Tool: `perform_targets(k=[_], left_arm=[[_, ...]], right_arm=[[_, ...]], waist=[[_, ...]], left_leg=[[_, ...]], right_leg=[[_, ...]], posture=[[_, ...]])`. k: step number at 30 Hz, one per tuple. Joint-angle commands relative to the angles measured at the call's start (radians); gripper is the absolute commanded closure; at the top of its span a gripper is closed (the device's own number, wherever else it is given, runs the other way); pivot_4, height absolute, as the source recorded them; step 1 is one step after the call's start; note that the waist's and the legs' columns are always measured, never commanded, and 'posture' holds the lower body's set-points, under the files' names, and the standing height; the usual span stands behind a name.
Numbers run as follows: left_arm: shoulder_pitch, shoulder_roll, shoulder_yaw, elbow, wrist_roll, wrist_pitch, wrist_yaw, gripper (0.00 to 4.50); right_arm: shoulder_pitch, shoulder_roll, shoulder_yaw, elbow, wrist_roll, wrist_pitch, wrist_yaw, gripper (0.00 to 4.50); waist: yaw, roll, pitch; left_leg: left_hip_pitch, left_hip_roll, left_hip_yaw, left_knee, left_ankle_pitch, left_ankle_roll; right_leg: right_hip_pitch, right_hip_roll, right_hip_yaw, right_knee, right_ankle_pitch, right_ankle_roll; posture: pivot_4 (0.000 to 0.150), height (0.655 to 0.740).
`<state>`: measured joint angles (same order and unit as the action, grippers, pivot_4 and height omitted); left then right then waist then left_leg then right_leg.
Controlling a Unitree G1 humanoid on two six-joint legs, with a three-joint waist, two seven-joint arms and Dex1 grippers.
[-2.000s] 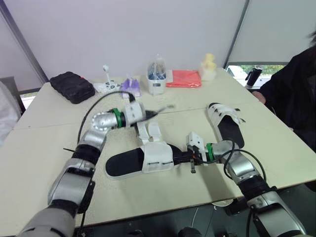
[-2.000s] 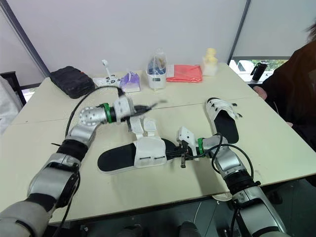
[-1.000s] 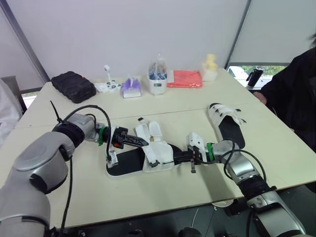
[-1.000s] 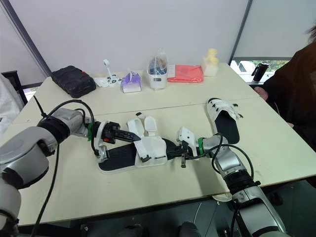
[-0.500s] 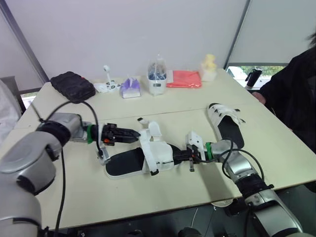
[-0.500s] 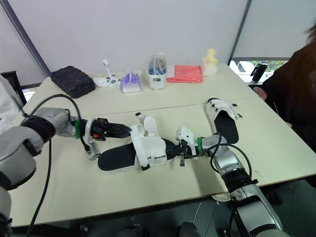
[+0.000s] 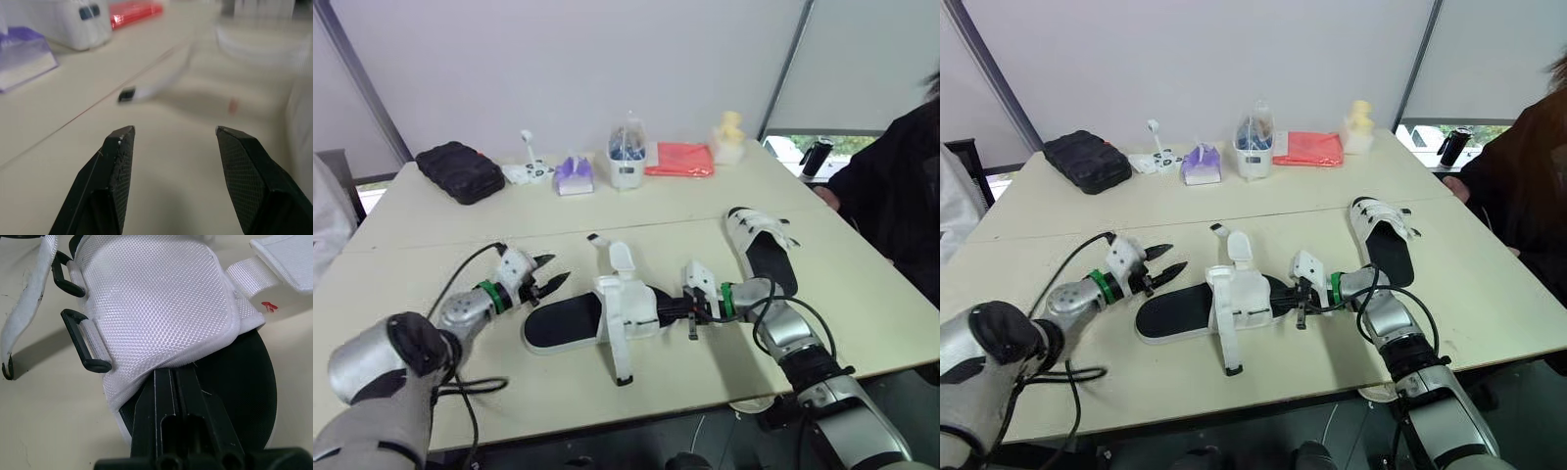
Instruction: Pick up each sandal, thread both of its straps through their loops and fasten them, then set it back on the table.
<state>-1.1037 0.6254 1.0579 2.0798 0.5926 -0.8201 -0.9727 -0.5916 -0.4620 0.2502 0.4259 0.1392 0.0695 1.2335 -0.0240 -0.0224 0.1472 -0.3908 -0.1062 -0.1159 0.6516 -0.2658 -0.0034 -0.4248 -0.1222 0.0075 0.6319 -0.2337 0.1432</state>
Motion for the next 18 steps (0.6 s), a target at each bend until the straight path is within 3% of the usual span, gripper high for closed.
perform_targets(k=[1,6,11,15,18], left_arm=[[-0.042,-0.058,0.087,0.015,-0.1,-0.111,0.11,1.81],[-0.2,-0.085,-0.01,0.015,-0.2,-0.27,0.583,1.81],[-0.39,-0.029,-0.033,0.015,-0.318,-0.185,0.701,1.81],[-0.5,0.029,0.048,0.015,-0.474,-0.026,0.657,1.81],[-0.502,0.084,0.056,0.015,-0.489,0.232,0.348,1.81]], right_arm=[[0.029,-0.007,0.03,0.011,-0.03,0.028,0.011,4.5],[0.02,-0.001,0.037,0.019,-0.032,0.035,0.023,4.5],[0.0,0.014,0.046,0.048,-0.038,0.03,0.029,4.5],[-0.005,0.02,0.047,0.057,-0.042,0.026,0.033,4.5],[-0.002,0.02,0.047,0.06,-0.044,0.024,0.034,4.5]], waist=[[0.001,0.0,-0.001],[0.004,-0.001,-0.001],[0.003,-0.001,-0.001],[0.002,0.0,-0.001],[-0.01,0.0,-0.001]], left_leg=[[0.0,0.0,0.0,0.0,0.0,0.0],[0.001,0.001,0.0,0.0,0.001,-0.003],[0.0,0.0,0.001,-0.001,0.0,-0.003],[0.001,-0.001,0.002,-0.001,-0.001,-0.002],[0.001,-0.001,0.002,-0.002,-0.001,-0.002]], right_leg=[[0.0,0.0,0.0,0.0,0.0,0.0],[-0.001,-0.002,0.0,0.0,0.0,0.0],[-0.002,-0.002,0.0,0.0,0.0,0.0],[-0.001,-0.002,0.0,0.0,0.0,0.0],[-0.002,-0.001,0.0,0.001,0.0,0.0]], posture=[[0.15,0.74],[0.15,0.74],[0.15,0.74],[0.15,0.74],[0.15,0.74]])
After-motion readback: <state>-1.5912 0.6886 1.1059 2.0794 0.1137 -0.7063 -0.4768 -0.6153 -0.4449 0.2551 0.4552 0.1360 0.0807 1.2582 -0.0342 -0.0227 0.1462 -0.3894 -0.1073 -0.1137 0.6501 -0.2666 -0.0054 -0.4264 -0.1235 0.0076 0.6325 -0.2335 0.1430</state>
